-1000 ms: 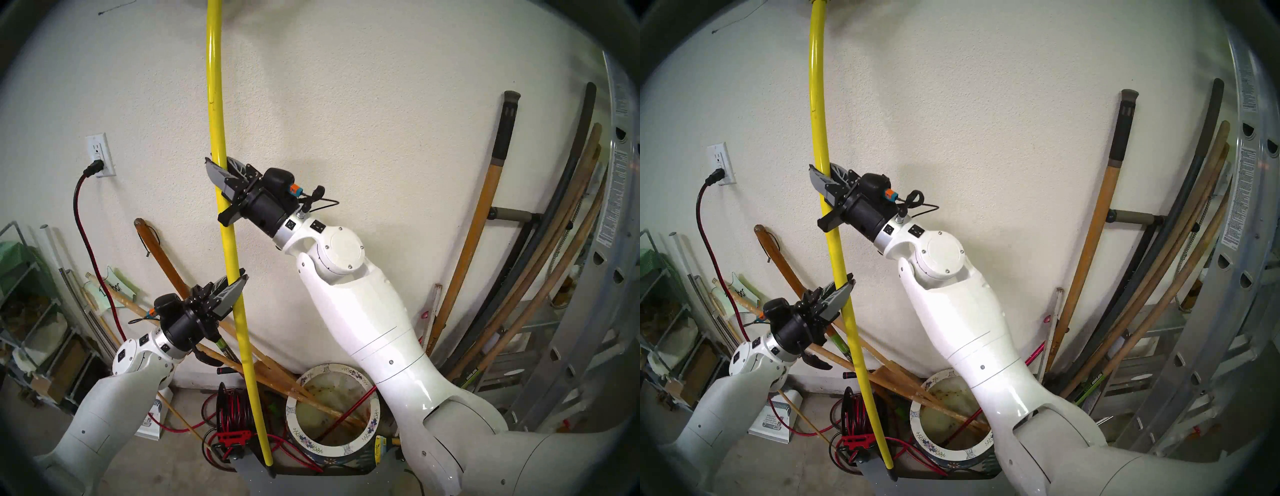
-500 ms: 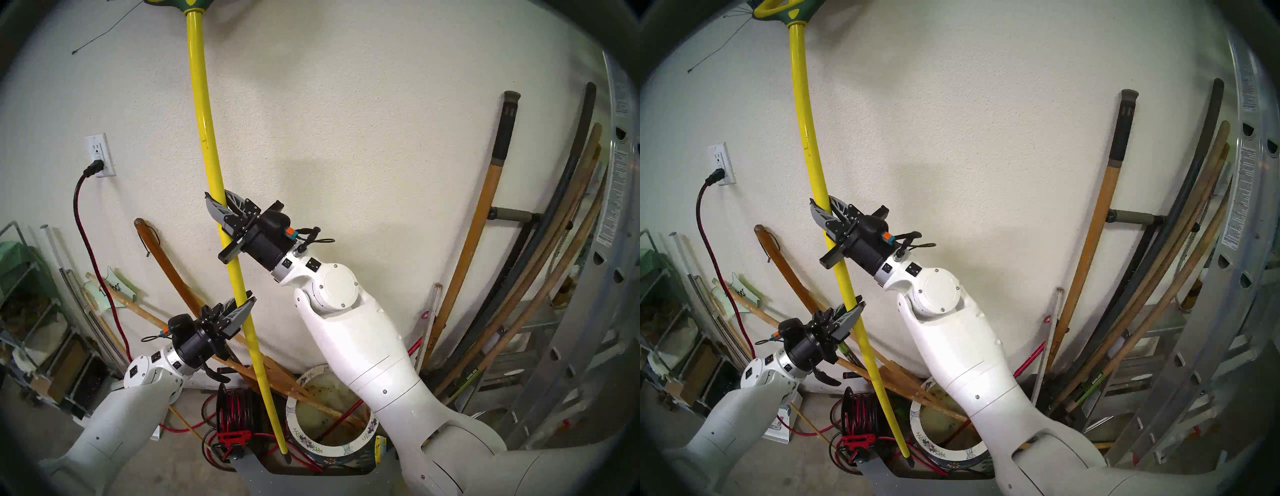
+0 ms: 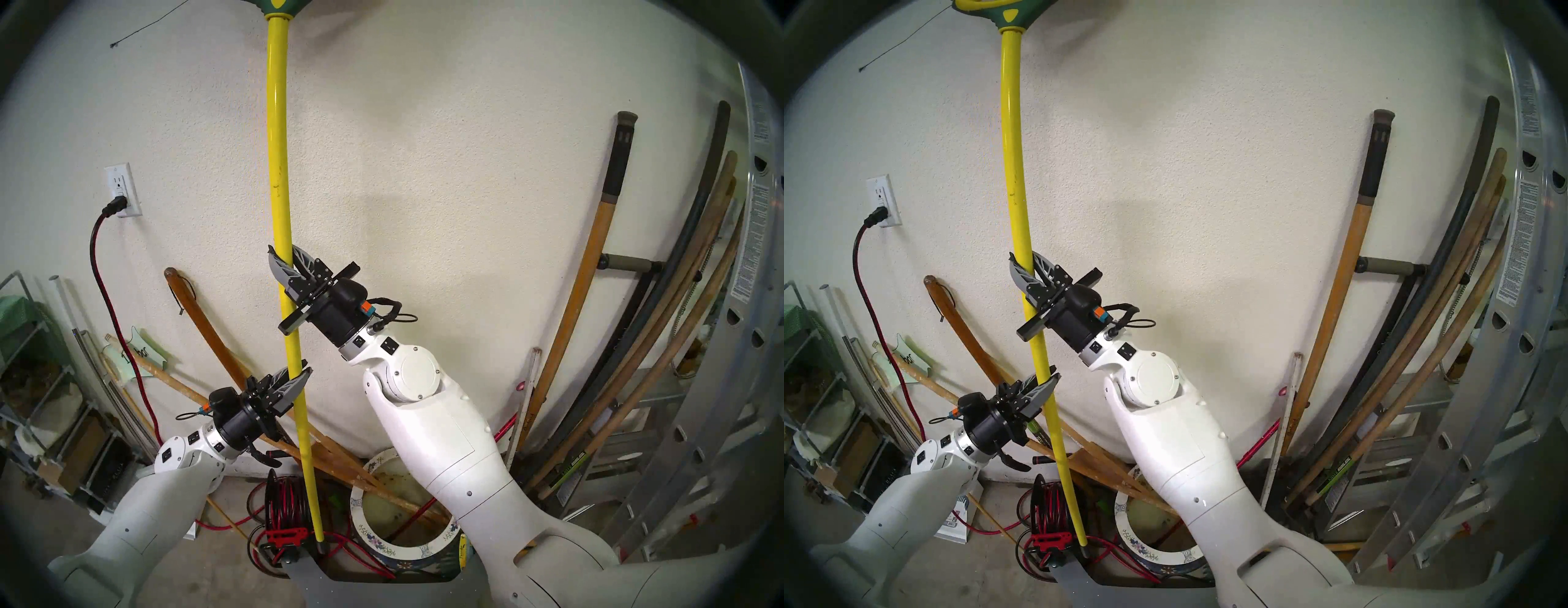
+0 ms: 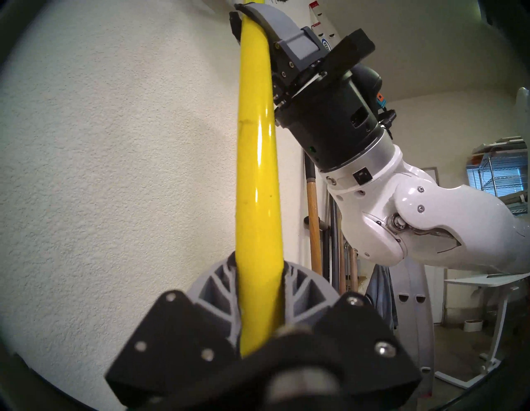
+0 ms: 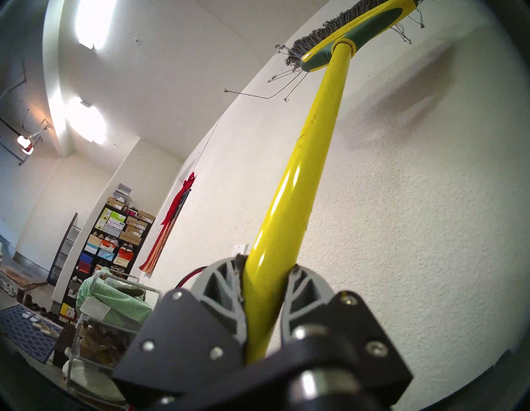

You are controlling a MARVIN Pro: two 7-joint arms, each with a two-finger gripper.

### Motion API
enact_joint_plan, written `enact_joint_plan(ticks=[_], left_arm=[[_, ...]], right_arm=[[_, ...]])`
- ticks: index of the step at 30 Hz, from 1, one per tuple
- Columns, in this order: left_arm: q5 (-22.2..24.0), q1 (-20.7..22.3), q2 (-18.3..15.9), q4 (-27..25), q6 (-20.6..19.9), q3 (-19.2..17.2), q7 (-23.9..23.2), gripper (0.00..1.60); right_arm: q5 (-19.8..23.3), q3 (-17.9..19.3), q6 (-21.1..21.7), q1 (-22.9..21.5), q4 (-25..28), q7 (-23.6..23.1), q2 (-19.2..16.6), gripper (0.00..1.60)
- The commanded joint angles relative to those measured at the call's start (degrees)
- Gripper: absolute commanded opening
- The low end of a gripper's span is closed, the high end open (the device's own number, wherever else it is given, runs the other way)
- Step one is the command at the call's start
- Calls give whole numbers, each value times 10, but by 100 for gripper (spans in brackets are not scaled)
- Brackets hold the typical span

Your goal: Take wooden sticks or brooms out of the pot

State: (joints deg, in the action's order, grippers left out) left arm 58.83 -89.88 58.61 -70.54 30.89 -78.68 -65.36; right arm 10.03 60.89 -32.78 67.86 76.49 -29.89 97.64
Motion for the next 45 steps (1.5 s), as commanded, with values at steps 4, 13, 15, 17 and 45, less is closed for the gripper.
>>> enact_joint_plan(ticks=[4,13,15,17,45], left_arm=[[26,7,28,63,3,8,-20,0],[45,12,47,106,4,16,-41,0],[47,14,52,117,4,19,-45,0],[50,15,56,126,3,21,-45,0],[95,60,119,305,-2,18,-115,0]], right_arm=[[0,-6,-31,10,0,-5,3,0],[-1,-11,-37,23,-15,0,-4,0],[-3,-12,-36,28,-19,3,-6,0],[-4,-15,-37,33,-22,9,-9,0],[-34,-30,-63,58,-58,27,-30,0]])
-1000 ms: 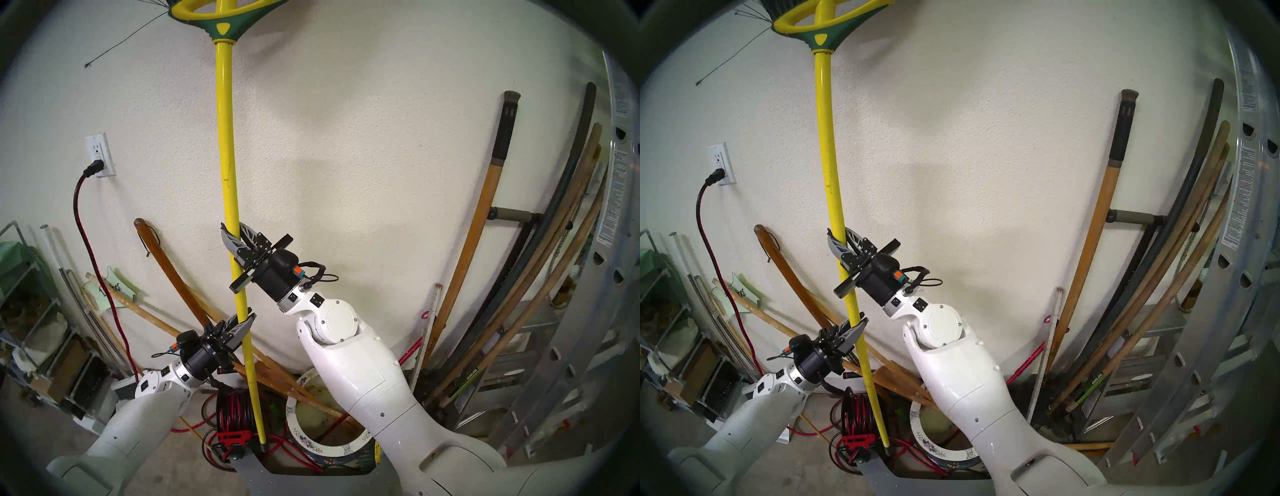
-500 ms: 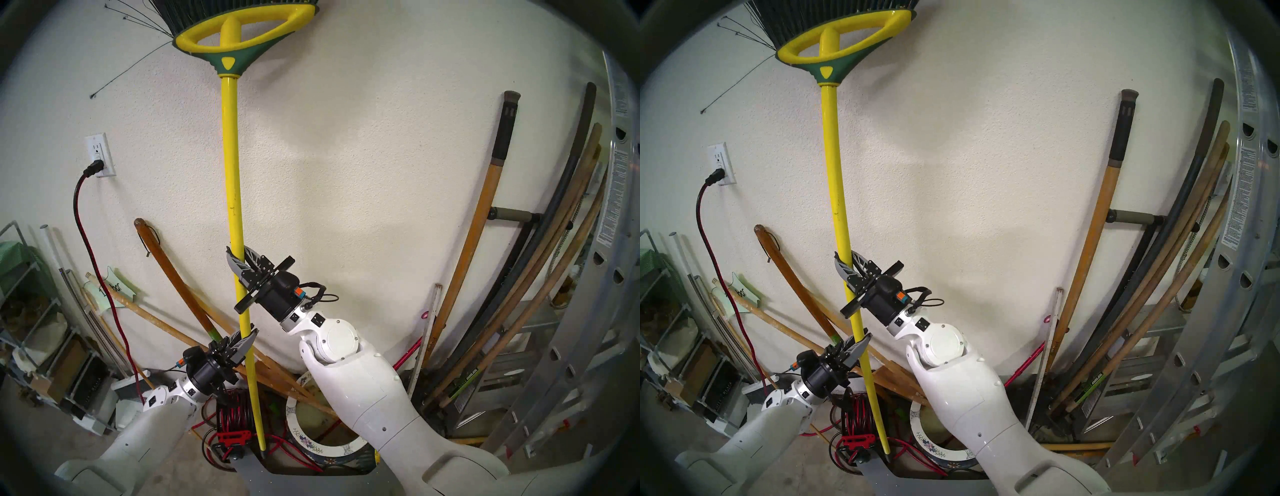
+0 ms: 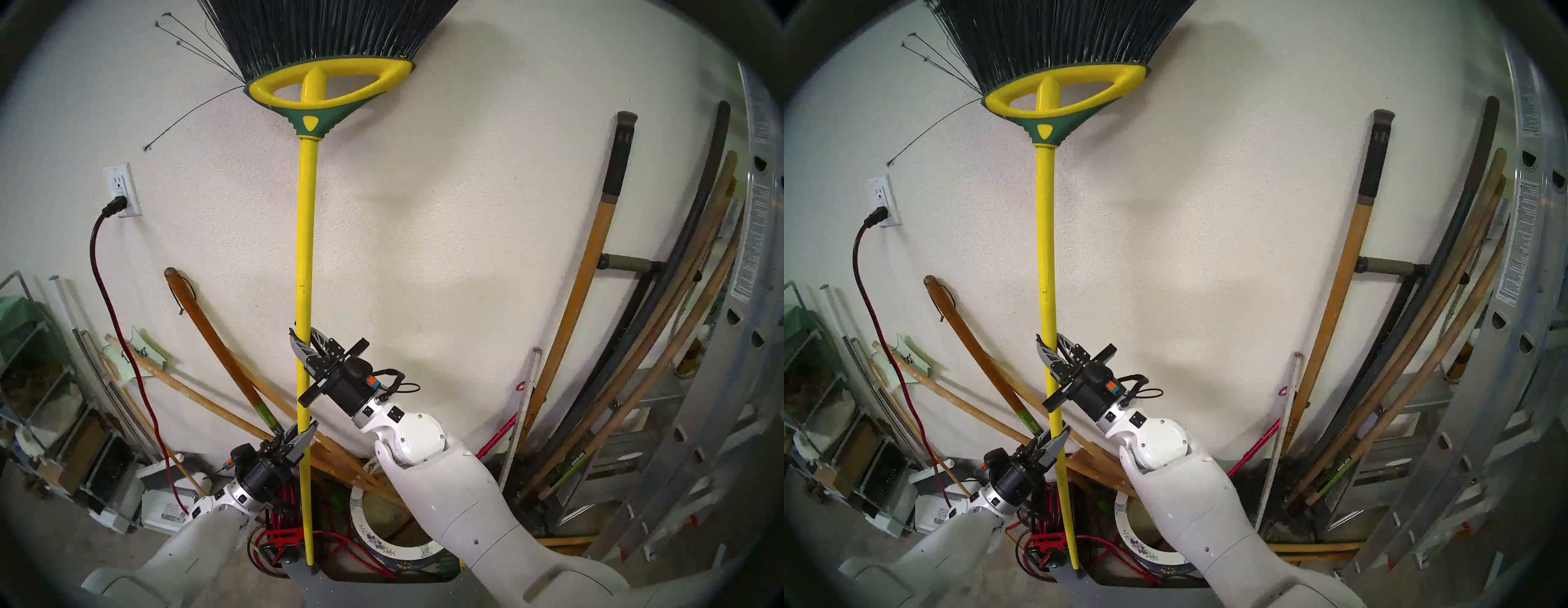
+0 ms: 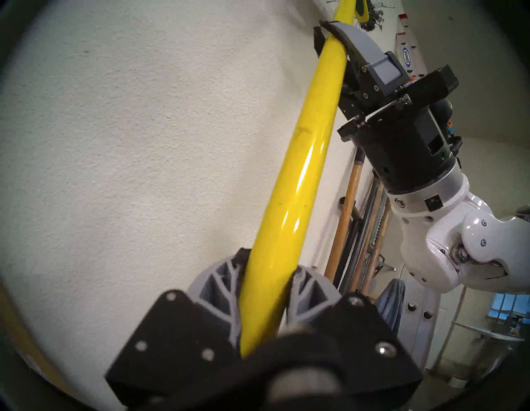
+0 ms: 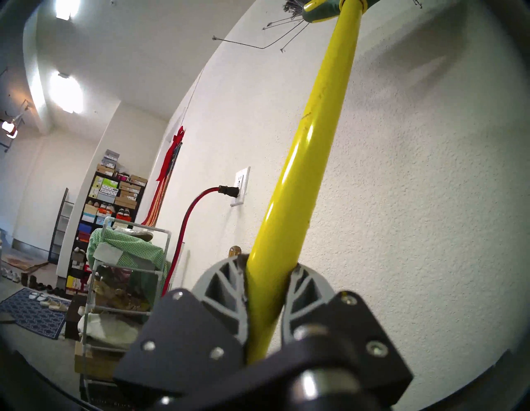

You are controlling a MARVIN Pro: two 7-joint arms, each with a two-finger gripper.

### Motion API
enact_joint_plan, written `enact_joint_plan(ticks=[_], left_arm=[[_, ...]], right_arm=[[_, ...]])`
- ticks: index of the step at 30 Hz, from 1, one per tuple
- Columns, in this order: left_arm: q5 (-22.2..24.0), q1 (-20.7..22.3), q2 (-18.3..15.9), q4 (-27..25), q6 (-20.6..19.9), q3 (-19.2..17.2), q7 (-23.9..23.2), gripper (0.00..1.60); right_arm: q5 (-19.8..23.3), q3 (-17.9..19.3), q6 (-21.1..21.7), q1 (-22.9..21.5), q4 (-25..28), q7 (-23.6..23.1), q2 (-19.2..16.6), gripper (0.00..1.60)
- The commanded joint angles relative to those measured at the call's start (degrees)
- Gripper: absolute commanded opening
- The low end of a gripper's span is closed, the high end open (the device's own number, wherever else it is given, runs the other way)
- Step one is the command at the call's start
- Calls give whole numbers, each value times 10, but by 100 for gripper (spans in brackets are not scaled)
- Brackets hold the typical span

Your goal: Take wooden sticks or brooms out of the pot

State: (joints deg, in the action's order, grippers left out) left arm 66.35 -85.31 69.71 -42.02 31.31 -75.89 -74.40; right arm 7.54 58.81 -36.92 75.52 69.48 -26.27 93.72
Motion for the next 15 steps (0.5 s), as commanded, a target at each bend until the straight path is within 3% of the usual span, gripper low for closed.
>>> enact_joint_plan(ticks=[1,15], left_arm=[[19,15,8,20,-7,-9,-25,0],[21,18,13,-8,-15,-8,-24,0]], right_arm=[[-9,-9,-20,-22,13,-9,10,0],[-24,-2,6,-83,18,-13,30,0]])
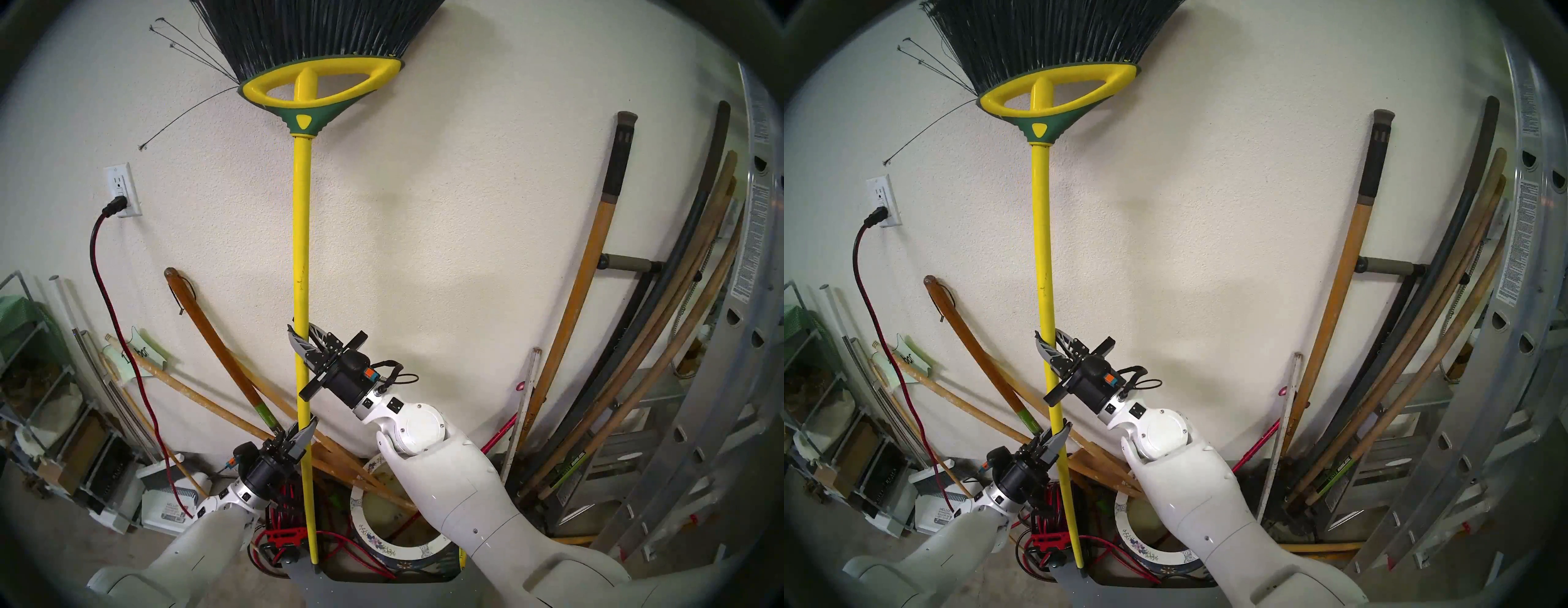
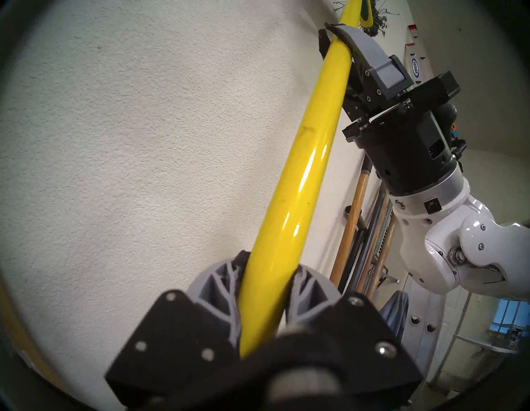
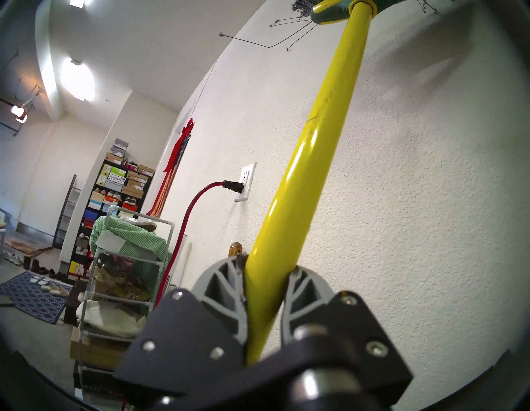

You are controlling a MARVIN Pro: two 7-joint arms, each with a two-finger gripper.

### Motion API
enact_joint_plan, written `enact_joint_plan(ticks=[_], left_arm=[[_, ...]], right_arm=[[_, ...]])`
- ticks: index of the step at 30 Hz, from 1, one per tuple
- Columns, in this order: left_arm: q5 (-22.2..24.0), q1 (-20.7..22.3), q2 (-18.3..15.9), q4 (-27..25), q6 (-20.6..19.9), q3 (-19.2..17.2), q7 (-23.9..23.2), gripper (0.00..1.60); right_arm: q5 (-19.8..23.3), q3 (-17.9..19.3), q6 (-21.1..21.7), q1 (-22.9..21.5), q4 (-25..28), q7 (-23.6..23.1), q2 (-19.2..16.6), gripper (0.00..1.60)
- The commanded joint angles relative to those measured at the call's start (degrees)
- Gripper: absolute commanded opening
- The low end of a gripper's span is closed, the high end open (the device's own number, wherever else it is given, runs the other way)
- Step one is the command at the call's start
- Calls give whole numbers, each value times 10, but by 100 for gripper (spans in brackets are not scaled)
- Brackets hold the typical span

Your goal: Take wooden sticks or brooms out of the pot

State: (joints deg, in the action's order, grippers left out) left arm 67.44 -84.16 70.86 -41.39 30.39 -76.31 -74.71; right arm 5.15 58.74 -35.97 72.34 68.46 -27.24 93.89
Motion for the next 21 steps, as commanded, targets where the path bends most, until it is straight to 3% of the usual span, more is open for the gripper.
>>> enact_joint_plan(ticks=[1,8,21], left_arm=[[10,7,1,-17,-7,-4,-22,0],[13,7,0,-15,-9,-7,-34,0],[13,44,15,89,-7,-2,-56,0]], right_arm=[[-1,-1,-2,-54,28,-4,30,0],[-2,0,0,-42,12,-4,37,0],[-2,-6,-20,6,7,19,13,0]])
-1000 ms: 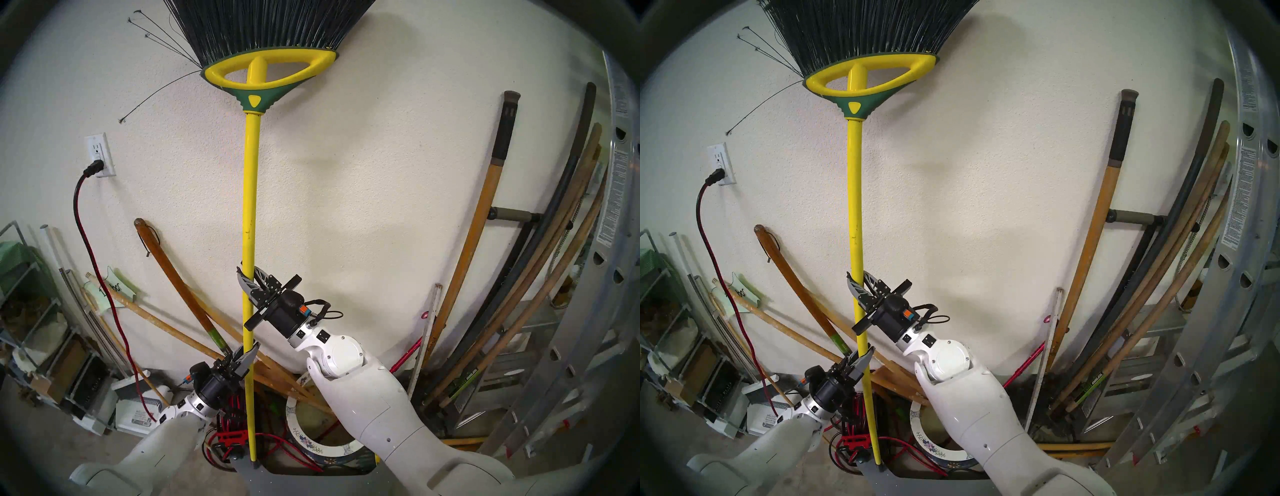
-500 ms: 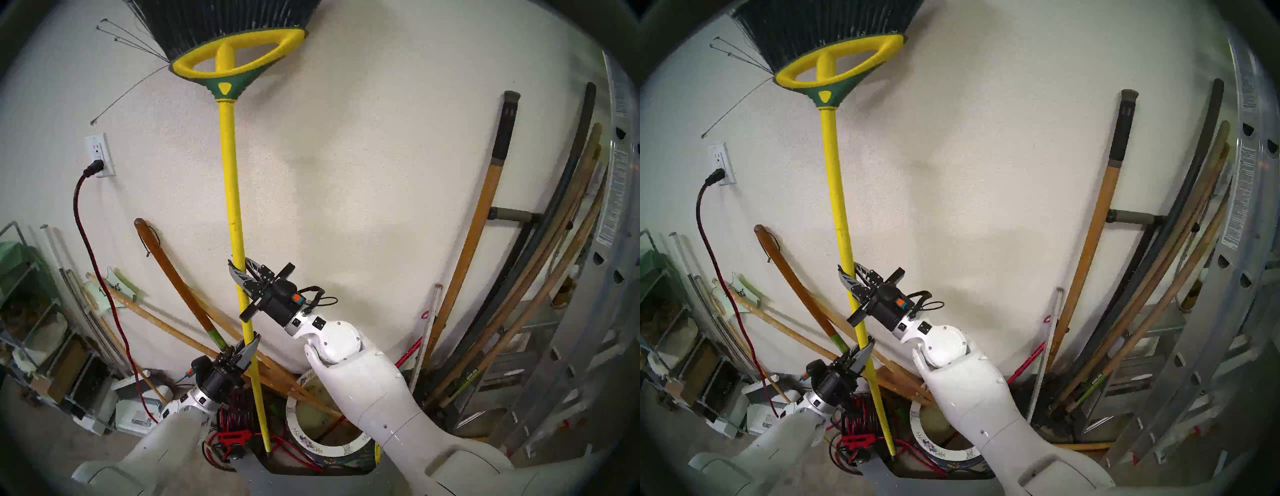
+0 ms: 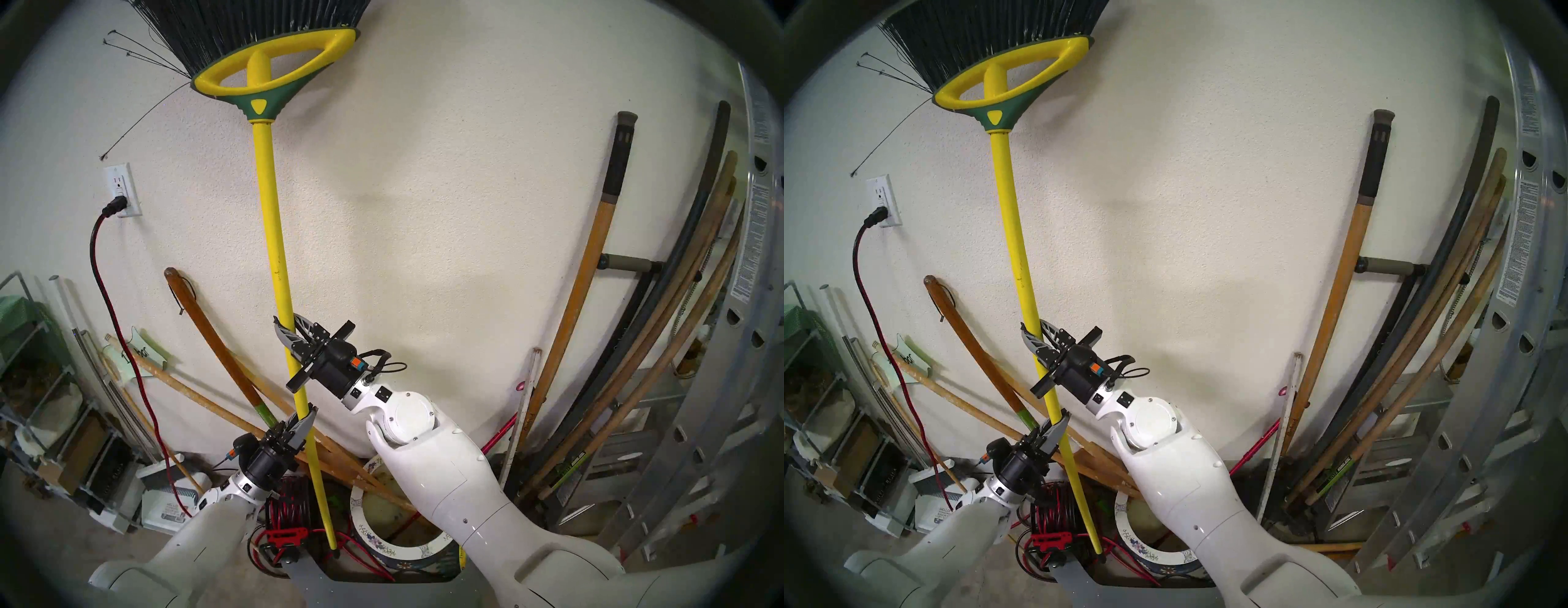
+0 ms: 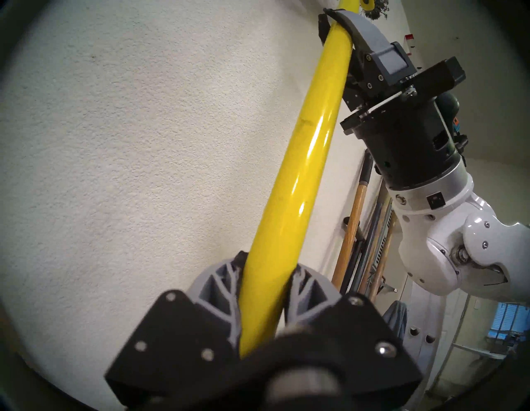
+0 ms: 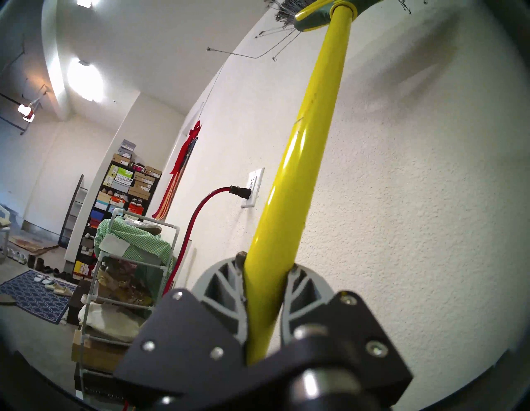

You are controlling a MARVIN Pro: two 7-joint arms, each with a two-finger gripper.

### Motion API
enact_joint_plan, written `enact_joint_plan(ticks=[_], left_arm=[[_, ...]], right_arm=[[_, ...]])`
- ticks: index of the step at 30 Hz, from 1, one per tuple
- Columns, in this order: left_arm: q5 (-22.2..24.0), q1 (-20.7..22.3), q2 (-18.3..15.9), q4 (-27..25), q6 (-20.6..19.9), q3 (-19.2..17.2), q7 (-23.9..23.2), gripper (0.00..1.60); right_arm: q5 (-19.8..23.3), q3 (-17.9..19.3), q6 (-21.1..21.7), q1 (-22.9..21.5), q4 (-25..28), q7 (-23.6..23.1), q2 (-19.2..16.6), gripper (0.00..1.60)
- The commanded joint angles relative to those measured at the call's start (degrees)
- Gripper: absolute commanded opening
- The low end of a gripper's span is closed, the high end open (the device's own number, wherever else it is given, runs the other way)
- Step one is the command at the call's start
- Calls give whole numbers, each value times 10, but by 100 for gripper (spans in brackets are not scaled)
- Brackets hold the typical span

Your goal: Take wooden sticks or brooms out of the pot

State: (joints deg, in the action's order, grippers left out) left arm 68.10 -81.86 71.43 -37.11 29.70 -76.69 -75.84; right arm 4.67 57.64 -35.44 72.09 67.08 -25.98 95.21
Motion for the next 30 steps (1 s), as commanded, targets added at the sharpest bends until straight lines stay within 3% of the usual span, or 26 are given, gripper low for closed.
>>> enact_joint_plan(ticks=[1,10,30], left_arm=[[6,22,11,49,2,2,-46,0],[4,20,22,55,-1,6,-43,0],[15,39,41,137,-13,-1,-51,0]], right_arm=[[3,6,-25,10,22,6,-1,0],[4,6,-27,19,27,3,-3,0],[6,-52,-18,18,-6,39,-11,0]])
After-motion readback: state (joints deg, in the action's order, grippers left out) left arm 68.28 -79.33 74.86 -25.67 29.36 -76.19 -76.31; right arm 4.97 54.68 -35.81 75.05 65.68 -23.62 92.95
